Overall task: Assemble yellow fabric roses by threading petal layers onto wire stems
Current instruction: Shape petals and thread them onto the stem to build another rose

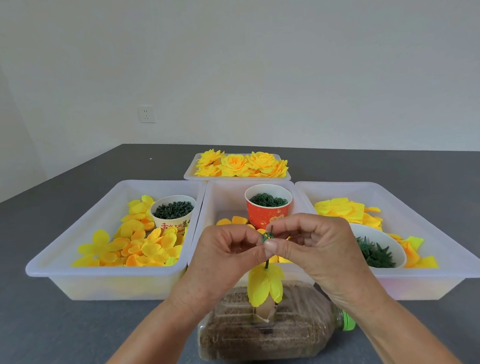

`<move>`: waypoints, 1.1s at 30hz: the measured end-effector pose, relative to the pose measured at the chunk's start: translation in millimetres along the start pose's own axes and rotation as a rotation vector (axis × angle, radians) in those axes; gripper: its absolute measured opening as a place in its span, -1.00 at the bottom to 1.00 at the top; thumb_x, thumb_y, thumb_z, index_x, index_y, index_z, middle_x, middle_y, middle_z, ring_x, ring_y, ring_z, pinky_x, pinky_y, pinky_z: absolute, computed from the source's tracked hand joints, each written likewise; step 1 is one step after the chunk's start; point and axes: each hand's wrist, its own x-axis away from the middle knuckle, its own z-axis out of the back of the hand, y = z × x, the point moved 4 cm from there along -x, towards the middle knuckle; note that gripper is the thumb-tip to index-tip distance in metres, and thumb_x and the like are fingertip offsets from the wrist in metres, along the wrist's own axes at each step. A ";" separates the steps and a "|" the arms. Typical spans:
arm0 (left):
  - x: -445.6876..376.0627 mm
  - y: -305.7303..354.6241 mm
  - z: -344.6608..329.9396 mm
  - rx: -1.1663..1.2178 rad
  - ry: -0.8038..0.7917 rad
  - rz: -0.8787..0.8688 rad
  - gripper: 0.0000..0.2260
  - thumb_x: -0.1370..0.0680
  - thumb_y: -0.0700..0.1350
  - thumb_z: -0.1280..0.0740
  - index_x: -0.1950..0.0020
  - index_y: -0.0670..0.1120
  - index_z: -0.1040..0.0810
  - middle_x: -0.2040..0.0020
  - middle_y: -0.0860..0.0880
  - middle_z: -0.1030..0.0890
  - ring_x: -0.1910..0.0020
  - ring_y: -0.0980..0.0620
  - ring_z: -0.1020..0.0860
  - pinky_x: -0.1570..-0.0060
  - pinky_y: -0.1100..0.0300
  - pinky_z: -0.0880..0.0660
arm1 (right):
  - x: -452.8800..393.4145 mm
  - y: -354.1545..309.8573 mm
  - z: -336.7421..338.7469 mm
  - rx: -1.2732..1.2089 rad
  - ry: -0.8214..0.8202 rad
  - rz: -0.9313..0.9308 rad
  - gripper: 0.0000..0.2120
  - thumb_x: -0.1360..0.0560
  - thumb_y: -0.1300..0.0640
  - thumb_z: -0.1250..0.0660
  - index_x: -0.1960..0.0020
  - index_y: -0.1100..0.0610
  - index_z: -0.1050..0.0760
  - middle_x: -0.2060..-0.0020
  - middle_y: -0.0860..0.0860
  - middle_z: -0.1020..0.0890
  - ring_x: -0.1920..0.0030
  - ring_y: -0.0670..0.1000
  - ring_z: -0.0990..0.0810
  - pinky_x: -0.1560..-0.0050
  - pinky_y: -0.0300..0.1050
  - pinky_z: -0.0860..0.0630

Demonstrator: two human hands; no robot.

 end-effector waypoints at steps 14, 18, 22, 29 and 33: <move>11.5 -4.0 9.3 -0.033 0.055 0.101 -0.95 -0.43 -0.28 -0.40 0.22 -0.23 -0.63 0.32 -0.04 -0.61 0.29 0.13 -0.54 0.23 0.36 -0.45 | 4.0 9.8 -4.2 0.078 -0.132 -0.131 -0.78 -0.28 0.33 -0.52 0.28 0.02 -0.66 0.28 0.02 -0.70 0.21 -0.02 -0.63 0.03 0.03 -0.58; 14.4 -7.5 8.9 -0.060 0.046 0.114 -0.97 -0.42 -0.26 -0.43 0.19 -0.22 -0.64 0.26 -0.12 -0.64 0.22 0.02 -0.57 0.10 0.13 -0.52 | 6.1 14.6 -5.7 0.096 -0.165 -0.164 -0.82 -0.28 0.32 -0.52 0.26 0.05 -0.66 0.30 -0.01 -0.70 0.26 -0.11 -0.61 0.16 -0.17 -0.57; 15.7 -7.4 7.9 -0.081 0.042 0.137 -1.00 -0.42 -0.26 -0.44 0.19 -0.18 -0.64 0.24 -0.12 -0.66 0.21 0.01 -0.59 0.07 0.05 -0.54 | 6.6 18.9 -4.8 0.081 -0.150 -0.200 -0.78 -0.26 0.34 -0.53 0.31 0.03 -0.65 0.32 -0.04 -0.69 0.30 -0.17 -0.61 0.25 -0.29 -0.55; 18.7 -5.1 8.0 -0.105 0.066 0.146 -0.97 -0.40 -0.24 -0.46 0.19 -0.14 -0.66 0.22 -0.11 -0.68 0.19 -0.02 -0.62 0.07 0.10 -0.56 | 12.9 24.7 -4.6 -0.093 -0.134 -0.255 -0.85 -0.30 0.33 -0.48 0.24 0.09 -0.68 0.22 0.06 -0.71 0.20 -0.11 -0.65 0.19 -0.31 -0.55; 20.3 0.4 7.0 -0.158 0.104 0.098 -0.91 -0.38 -0.24 -0.48 0.21 -0.05 -0.67 0.22 -0.01 -0.69 0.15 0.00 -0.64 0.04 0.12 -0.57 | 13.6 25.8 -4.6 -0.083 -0.097 -0.247 -0.86 -0.31 0.31 -0.48 0.22 0.09 -0.68 0.23 0.06 -0.71 0.19 -0.09 -0.64 0.17 -0.29 -0.56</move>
